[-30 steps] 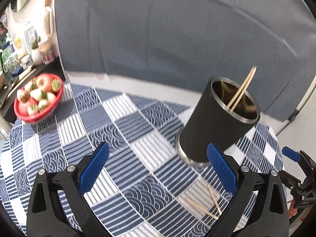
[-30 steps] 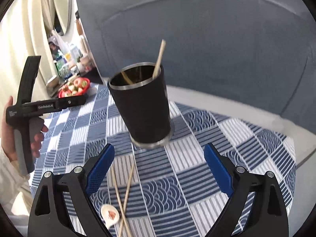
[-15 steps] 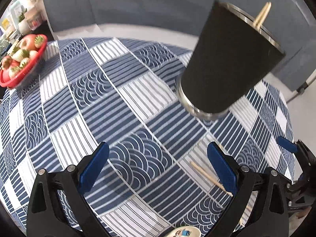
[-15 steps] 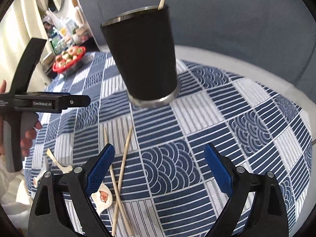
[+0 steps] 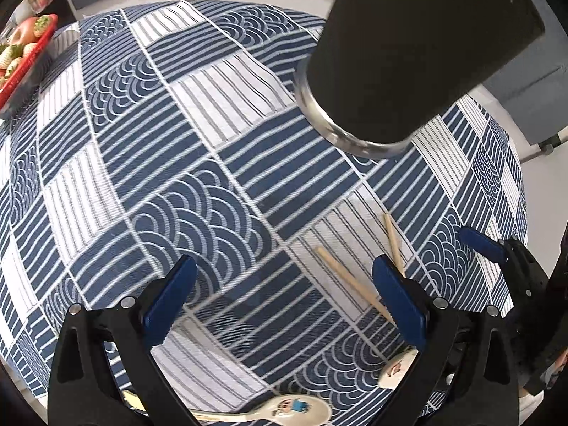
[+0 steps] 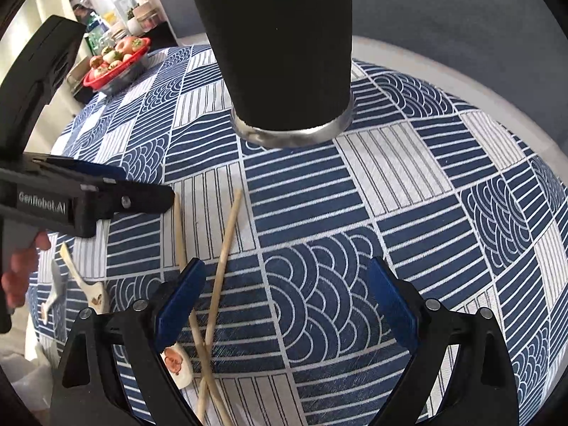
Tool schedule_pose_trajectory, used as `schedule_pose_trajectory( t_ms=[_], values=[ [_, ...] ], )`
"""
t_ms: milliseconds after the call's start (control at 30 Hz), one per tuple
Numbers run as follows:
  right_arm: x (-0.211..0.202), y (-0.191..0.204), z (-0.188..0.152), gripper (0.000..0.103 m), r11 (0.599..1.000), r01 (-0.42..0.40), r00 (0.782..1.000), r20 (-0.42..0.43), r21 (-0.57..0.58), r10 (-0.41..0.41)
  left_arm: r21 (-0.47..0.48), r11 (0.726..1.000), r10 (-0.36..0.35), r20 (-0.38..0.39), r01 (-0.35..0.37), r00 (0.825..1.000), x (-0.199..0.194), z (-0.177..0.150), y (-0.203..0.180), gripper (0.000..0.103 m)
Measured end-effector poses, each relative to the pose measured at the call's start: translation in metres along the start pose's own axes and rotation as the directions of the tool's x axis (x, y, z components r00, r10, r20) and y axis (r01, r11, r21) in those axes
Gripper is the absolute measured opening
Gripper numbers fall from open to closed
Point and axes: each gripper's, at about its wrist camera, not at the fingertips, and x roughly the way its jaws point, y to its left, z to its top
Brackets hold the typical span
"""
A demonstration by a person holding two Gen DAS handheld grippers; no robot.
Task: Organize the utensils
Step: 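Move both open tools back down to the chopsticks on the cloth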
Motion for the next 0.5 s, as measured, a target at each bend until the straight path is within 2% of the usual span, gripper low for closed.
schedule_pose_trajectory(
  t_ms=[167,267,367,500],
  values=[
    [0.005,0.008,0.004,0.088,0.999,0.024,1.0,-0.018,-0.027,-0.025,-0.008,0.999,0.032,-0.021,-0.033,0.999,0.008,-0.003,-0.013,0.097],
    [0.01,0.02,0.0,0.088,0.99,0.092,0.995,-0.032,-0.107,-0.096,-0.01,0.998,0.069,-0.028,-0.069,0.997,0.013,-0.002,-0.02,0.097],
    [0.01,0.017,0.001,0.088,0.992,0.103,0.993,-0.043,-0.068,-0.106,0.017,0.992,0.122,-0.031,-0.122,0.992,0.018,-0.001,-0.031,0.097],
    [0.007,0.013,-0.004,0.086,0.991,0.111,0.991,-0.06,-0.078,-0.116,0.026,0.984,0.175,-0.032,-0.175,0.984,0.025,-0.004,-0.043,0.098]
  ],
)
